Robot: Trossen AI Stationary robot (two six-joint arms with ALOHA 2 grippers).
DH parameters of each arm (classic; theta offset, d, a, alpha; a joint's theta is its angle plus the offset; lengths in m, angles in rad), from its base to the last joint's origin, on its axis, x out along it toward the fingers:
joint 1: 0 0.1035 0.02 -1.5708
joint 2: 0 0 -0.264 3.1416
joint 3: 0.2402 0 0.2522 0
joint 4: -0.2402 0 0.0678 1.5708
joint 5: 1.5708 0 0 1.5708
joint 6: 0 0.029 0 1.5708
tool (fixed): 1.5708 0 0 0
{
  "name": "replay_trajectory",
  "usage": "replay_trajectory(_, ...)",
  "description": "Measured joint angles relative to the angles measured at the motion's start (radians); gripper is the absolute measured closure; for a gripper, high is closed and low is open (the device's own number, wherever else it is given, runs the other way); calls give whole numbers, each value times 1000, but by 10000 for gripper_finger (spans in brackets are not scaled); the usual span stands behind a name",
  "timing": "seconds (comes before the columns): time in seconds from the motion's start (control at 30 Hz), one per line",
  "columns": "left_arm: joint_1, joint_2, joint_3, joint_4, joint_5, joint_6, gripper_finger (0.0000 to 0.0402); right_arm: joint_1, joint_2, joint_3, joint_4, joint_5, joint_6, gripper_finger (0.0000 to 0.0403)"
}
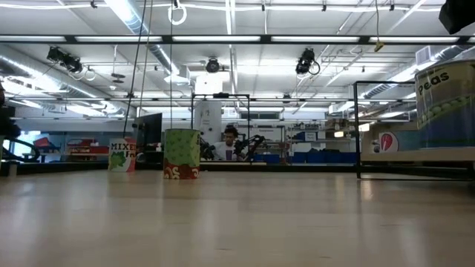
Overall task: Pick and place cans onto a shelf
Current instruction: Put the canned carrots on the shelf, then put the canned spaghetti sauce on the shelf
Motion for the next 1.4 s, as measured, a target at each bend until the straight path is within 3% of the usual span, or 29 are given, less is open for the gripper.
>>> replay_trajectory(0.9, 0, 0, 0, 1, 0, 1, 175, 0, 0, 27, -35, 5, 21, 400)
replay_trajectory(1.13, 0, -1, 0, 1, -1, 74, 175, -4, 8, 194, -111, 19, 9, 401)
replay_trajectory(1.27, 0, -1, 0, -7, -1, 125, 175, -42, 67, 338, -111, 104, -60, 401)
replay_trajectory(1.4, 15, -1, 0, -81, 1, 186, 175, -123, 185, 505, -99, 225, -236, 402)
